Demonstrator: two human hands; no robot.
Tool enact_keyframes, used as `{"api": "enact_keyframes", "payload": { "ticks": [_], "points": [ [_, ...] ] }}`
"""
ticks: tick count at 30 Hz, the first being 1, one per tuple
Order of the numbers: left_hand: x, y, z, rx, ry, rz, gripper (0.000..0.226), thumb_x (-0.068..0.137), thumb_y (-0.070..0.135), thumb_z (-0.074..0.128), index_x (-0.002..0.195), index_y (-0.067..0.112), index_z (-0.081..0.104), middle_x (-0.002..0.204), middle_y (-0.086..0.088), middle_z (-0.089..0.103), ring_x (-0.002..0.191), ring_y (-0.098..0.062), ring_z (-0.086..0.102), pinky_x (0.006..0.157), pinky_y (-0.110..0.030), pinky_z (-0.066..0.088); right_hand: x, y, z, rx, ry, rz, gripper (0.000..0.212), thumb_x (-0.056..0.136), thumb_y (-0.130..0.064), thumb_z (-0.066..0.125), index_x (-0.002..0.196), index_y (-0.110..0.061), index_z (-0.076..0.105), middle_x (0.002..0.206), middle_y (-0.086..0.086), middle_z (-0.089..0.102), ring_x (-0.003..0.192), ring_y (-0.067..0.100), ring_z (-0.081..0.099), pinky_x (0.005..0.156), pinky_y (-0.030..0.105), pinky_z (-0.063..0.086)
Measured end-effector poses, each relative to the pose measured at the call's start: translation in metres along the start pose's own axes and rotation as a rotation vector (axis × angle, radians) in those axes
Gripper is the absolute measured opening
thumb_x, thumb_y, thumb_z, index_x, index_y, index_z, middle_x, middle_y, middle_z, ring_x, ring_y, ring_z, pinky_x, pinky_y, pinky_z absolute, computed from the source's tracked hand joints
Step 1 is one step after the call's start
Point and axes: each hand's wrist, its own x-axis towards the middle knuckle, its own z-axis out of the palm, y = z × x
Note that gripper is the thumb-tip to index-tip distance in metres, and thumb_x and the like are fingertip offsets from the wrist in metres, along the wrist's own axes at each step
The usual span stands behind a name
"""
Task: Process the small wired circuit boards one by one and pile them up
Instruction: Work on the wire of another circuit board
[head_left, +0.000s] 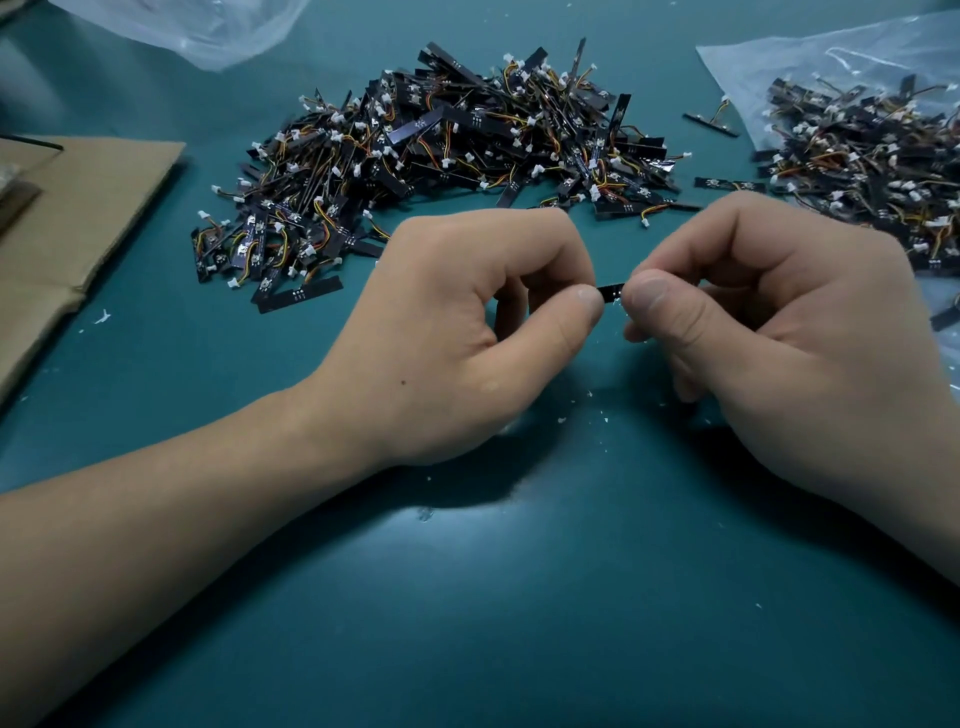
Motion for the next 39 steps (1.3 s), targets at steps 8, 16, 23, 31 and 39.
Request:
{"api": "enact_keyframes", "payload": {
  "ticks": [8,16,23,31,39],
  "points": [
    [-0.0006,-0.0006,0.0004,-0.004,0.013,-0.001,0.015,0.094,0.01,0.064,0.08,0.007,0.067,0.069,0.005,0.058,0.064,-0.013,0.054,0.065,-0.017,0.04,0.0011,0.0032,0.0006,0.011,-0.006,0.007,0.01,0.098,-0.037,0.067,0.095,-0.031,0.058,0.083,-0.007,0.061,0.047,0.034,0.053,0.044,0.051,0.043],
    [0.0005,-0.003,-0.0005,-0.018,0.042,-0.027,0.015,0.099,0.012,0.062,0.086,0.008,0.068,0.071,0.005,0.06,0.065,-0.014,0.054,0.065,-0.022,0.043,0.0019,0.003,0.0018,0.042,0.016,0.023,0.011,0.097,-0.04,0.067,0.098,-0.037,0.056,0.089,-0.003,0.065,0.048,0.039,0.053,0.044,0.053,0.045],
    [-0.0001,-0.0042,0.0003,-0.023,0.053,-0.036,0.015,0.098,0.011,0.061,0.086,0.007,0.068,0.07,0.0,0.061,0.065,-0.018,0.056,0.063,-0.026,0.044,0.0021,0.0032,0.0007,-0.061,-0.027,0.043,0.021,0.097,-0.045,0.064,0.091,-0.025,0.06,0.086,0.007,0.068,0.049,0.033,0.057,0.048,0.052,0.046],
    [-0.0002,-0.0045,0.0006,-0.009,0.034,-0.045,0.014,0.098,0.011,0.061,0.088,0.005,0.069,0.071,-0.004,0.063,0.066,-0.022,0.057,0.064,-0.033,0.046,0.003,-0.0025,0.0014,-0.126,-0.102,0.073,0.017,0.1,-0.039,0.059,0.087,-0.028,0.057,0.076,-0.016,0.071,0.055,0.017,0.065,0.05,0.022,0.047],
    [0.0007,-0.0038,0.0003,-0.009,0.021,-0.043,0.015,0.099,0.014,0.06,0.089,0.007,0.068,0.072,-0.002,0.064,0.066,-0.022,0.06,0.065,-0.037,0.047,0.0026,-0.0018,0.0017,-0.118,-0.155,0.074,0.015,0.099,-0.044,0.052,0.091,-0.032,0.054,0.083,-0.012,0.074,0.066,0.012,0.067,0.059,0.019,0.046]
  ]
}}
